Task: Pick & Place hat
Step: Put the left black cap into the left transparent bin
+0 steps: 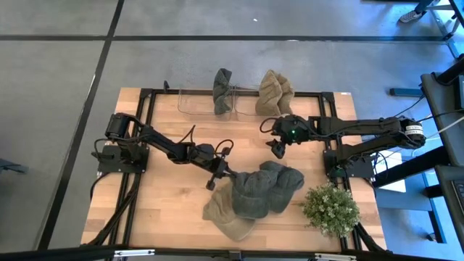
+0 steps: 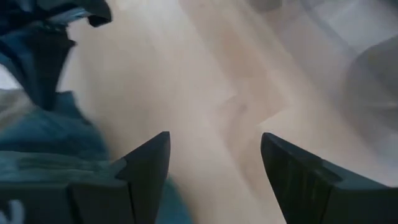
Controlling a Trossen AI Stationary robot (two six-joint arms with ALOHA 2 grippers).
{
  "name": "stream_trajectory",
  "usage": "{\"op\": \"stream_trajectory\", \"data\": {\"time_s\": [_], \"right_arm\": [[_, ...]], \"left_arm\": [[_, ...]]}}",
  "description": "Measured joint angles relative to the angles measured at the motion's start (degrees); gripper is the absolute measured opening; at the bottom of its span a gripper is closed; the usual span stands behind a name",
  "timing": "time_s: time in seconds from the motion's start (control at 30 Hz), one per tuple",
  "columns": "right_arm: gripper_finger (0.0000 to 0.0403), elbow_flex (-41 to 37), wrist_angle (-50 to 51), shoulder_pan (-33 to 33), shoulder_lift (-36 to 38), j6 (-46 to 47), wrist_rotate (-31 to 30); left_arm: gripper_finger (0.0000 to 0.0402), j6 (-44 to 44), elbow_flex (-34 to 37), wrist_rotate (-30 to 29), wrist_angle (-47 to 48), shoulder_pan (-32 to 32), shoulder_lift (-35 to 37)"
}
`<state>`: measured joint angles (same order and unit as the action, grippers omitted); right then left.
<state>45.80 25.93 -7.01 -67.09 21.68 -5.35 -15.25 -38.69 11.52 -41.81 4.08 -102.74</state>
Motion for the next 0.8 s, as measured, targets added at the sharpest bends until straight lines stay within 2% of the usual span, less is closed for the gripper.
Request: {"op": "stream_trajectory", "data": {"time_s": [0.1, 0.17, 0.33, 0.43, 0.67, 0.8], "right_arm": [[0.0252, 0.0, 0.0, 0.0, 0.0, 4.2, 3.9], [0.0252, 0.0, -0.1, 0.0, 0.0, 6.1, 5.3], [0.0252, 0.0, -0.9, -0.6, 0.0, 6.4, 5.6], [0.0252, 0.0, -0.9, -1.6, 0.0, 6.3, 7.8], [0.0252, 0.0, -3.1, -3.0, 0.0, 4.2, 10.5], [0.0252, 0.0, -4.2, -3.0, 0.0, -1.6, 10.5]], "left_arm": [[0.0004, -6.0, -0.8, -0.4, 0.1, 0.0, 0.0], [0.0004, -11.4, -1.1, -3.0, 0.2, 0.0, 0.7], [0.0004, -23.3, -1.5, -12.8, 1.5, 0.1, 4.7], [0.0004, -29.1, -1.5, -20.1, 5.6, 1.4, 8.9], [0.0003, -42.8, -1.5, -35.6, 10.5, 8.3, 16.8], [0.0003, -48.3, -1.5, -43.6, 10.7, 12.6, 19.0]]}}
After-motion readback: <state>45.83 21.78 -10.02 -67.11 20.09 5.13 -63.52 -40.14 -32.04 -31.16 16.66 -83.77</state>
